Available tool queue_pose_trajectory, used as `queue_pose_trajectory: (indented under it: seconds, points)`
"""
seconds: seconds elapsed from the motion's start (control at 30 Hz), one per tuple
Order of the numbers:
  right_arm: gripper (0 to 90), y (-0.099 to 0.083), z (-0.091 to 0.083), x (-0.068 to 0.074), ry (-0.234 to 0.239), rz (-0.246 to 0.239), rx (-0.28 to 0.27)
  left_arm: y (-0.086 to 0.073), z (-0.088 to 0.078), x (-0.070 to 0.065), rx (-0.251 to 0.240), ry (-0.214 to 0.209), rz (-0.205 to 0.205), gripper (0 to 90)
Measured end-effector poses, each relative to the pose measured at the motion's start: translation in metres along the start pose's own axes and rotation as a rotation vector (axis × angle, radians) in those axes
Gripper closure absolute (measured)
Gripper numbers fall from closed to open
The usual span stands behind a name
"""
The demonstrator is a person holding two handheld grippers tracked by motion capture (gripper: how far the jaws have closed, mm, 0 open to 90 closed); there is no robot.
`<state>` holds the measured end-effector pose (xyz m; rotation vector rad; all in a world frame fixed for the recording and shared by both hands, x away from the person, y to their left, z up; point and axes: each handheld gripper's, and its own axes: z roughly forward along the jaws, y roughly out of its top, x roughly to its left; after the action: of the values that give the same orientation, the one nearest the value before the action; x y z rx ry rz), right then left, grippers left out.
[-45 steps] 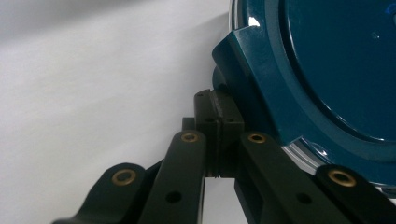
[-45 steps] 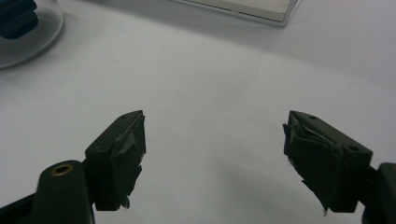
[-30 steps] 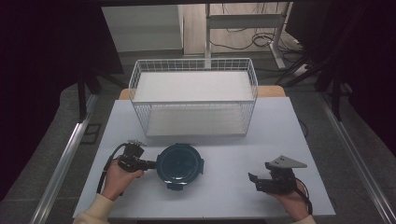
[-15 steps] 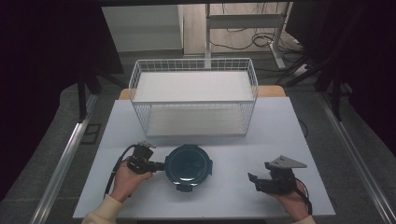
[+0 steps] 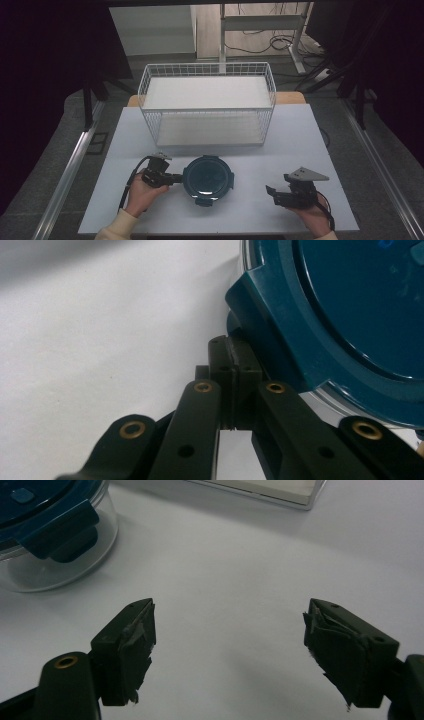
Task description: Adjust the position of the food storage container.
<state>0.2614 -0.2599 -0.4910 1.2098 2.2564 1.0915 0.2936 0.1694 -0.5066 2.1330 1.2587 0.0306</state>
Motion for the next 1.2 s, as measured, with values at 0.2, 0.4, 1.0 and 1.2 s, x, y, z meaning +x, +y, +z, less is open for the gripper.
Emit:
queue_pose_trajectory:
  seconds: [0.2,0.4,1.0,1.2]
  points:
    - [20.8,0.000,-0.002,0.000,-0.009,-0.011,-0.012,-0.009,-0.019,0.001,-0.075,0.065,0.018,79.8]
    - [20.5,0.000,-0.001,0.001,-0.004,-0.026,-0.024,-0.025,-0.042,0.007,-0.148,0.062,-0.051,49.5]
    - [20.4,0.001,-0.002,0.003,-0.013,-0.022,-0.028,-0.030,-0.045,0.006,-0.167,0.032,-0.075,28.7]
    - [20.4,0.001,0.000,0.003,-0.011,-0.033,-0.019,-0.031,-0.048,0.007,-0.181,0.036,-0.086,27.9]
